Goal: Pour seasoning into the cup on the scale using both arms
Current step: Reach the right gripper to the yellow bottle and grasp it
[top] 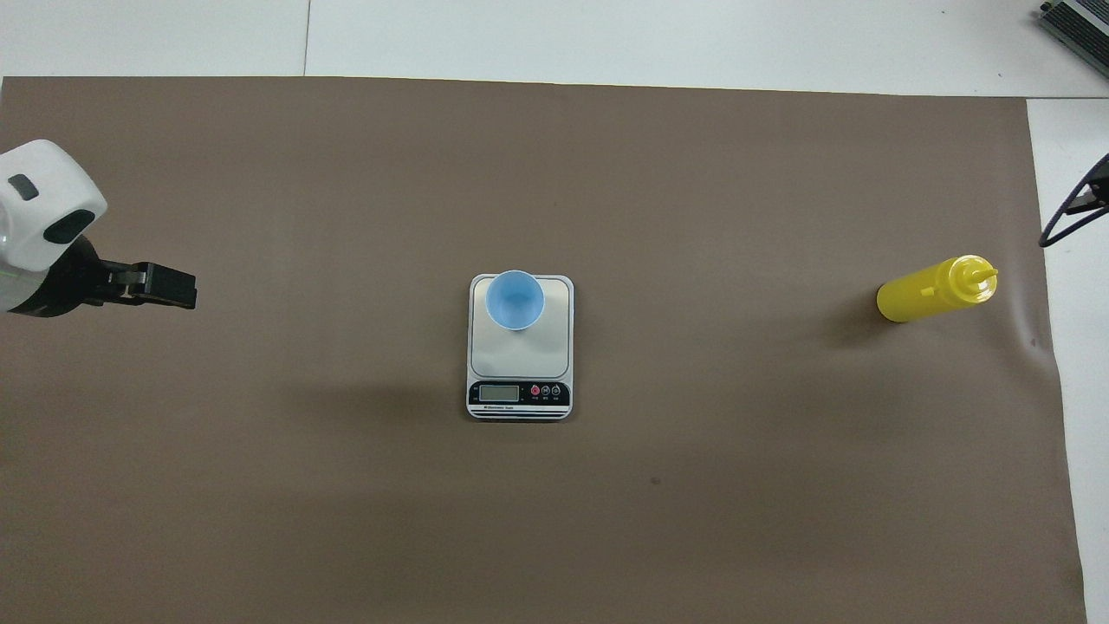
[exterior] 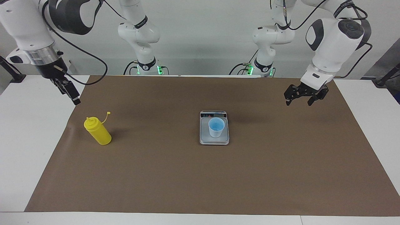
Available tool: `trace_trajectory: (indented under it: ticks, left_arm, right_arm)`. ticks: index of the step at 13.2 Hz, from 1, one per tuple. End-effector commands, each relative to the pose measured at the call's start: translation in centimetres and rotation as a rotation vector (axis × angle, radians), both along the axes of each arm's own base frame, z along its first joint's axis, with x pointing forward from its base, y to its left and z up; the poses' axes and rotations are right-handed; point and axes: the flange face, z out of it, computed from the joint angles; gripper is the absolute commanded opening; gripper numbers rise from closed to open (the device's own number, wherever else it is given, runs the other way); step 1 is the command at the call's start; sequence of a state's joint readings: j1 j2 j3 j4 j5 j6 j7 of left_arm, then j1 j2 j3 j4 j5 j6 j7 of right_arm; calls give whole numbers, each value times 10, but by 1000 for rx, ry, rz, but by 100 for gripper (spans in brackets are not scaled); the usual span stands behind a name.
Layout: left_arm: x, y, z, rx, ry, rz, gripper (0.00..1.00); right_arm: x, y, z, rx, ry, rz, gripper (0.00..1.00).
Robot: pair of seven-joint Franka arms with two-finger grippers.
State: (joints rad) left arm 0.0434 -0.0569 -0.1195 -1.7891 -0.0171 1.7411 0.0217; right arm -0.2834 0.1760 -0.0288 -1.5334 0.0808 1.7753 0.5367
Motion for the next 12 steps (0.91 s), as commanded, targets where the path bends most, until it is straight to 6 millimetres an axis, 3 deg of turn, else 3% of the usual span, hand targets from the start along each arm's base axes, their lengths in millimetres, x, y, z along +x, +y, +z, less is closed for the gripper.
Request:
trace_trajectory:
  ticks: [1,5,7,8,10,11,12]
  left_arm:
    - [-4,8,33,14,9,-15,100]
    - [-3,8,58,5,1,-11,100]
    - [-3,8,67,-2,7,-10,100]
    - [0,9,70,-3,18,-9,100]
    - [0,8,68,-1,9,-4,100]
    - [-1,9,64,0,15,-2,100]
    - [-1,9,64,0,16,-2,100]
  right_arm:
    - [18,-32,-40,48,54,-72,100]
    - [33,-50,-93,97,86,-106,100]
    - [38,-50,-109,130,87,-126,100]
    - [41,-51,-127,156,112,-133,100]
    - [39,-66,-174,219,172,-174,100]
    - [37,-74,-189,242,192,-192,100]
    - [35,-70,-192,276,209,-195,100]
